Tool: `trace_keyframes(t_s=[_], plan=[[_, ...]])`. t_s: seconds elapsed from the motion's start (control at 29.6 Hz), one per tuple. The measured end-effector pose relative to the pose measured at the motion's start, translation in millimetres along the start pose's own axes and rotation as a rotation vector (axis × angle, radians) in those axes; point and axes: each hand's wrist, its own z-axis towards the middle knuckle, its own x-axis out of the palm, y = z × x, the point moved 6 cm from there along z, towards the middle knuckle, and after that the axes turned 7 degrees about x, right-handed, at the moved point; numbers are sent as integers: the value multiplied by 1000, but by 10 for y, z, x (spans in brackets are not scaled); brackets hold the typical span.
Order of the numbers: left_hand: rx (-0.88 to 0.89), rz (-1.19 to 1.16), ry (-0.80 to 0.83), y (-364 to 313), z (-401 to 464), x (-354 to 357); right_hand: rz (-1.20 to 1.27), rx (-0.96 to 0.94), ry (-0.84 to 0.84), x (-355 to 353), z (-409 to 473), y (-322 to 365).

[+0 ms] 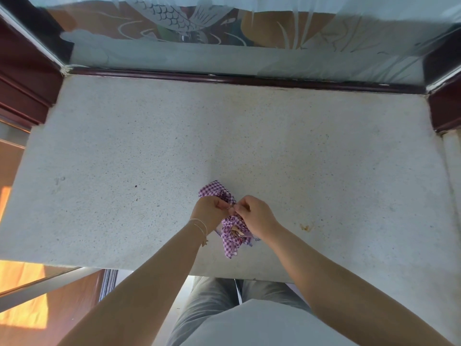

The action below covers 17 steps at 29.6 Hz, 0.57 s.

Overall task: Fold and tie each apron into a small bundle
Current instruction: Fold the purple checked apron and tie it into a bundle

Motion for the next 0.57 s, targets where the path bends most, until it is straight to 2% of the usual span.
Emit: trace_keyframes(t_s=[0.14,0.3,0.37,0.47,0.57], plan=[[-116,-240,61,-41,9,-123,-173,-242,-152,-44,-75,122],[-70,-243,68,-65,37,-171,-268,-490,-192,-106,-149,263],[15,-166,27,-97,25,-205,-216,-491,-129,-132,-153,295],[201,85,16,-211,-15,-255,-111,-471,-48,-173,-159,375],[285,221,-5,-247,-50,-306,-222,-436,37,-131,-100,468]])
